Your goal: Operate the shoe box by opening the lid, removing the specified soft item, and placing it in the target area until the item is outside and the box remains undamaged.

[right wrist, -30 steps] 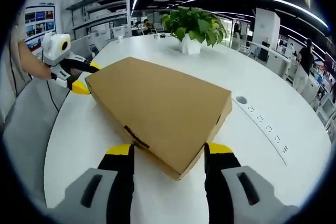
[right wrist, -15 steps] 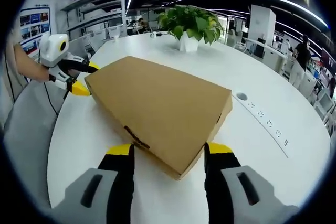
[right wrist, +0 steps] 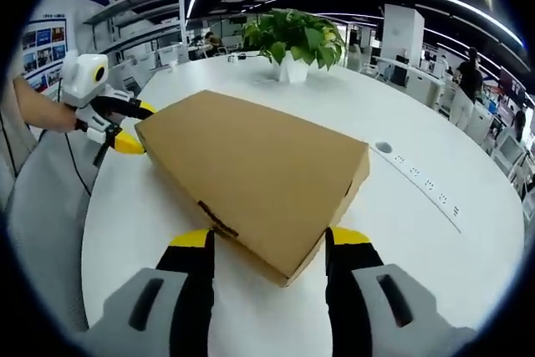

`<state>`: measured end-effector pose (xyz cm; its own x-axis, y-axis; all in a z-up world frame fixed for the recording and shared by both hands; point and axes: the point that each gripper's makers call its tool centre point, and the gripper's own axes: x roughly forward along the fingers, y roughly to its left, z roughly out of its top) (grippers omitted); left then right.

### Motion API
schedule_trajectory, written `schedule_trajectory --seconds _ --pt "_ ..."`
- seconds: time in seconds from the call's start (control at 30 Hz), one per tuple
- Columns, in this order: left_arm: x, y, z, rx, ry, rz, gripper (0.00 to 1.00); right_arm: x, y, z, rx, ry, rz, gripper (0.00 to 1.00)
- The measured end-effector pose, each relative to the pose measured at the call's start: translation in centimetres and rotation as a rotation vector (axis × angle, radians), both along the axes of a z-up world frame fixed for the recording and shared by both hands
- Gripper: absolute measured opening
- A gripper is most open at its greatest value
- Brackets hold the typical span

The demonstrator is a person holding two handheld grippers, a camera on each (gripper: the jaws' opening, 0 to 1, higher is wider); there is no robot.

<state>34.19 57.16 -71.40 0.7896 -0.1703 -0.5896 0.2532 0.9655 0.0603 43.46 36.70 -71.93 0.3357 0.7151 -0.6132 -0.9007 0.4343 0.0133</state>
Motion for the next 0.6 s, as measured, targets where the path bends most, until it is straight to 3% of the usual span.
schedule_trajectory --seconds 0.6 --pt "-0.9 2.4 -0.2 0.018 0.044 -0.077 0.50 -3.3 1.6 0.0 0.012 -0.009 -0.107 0.49"
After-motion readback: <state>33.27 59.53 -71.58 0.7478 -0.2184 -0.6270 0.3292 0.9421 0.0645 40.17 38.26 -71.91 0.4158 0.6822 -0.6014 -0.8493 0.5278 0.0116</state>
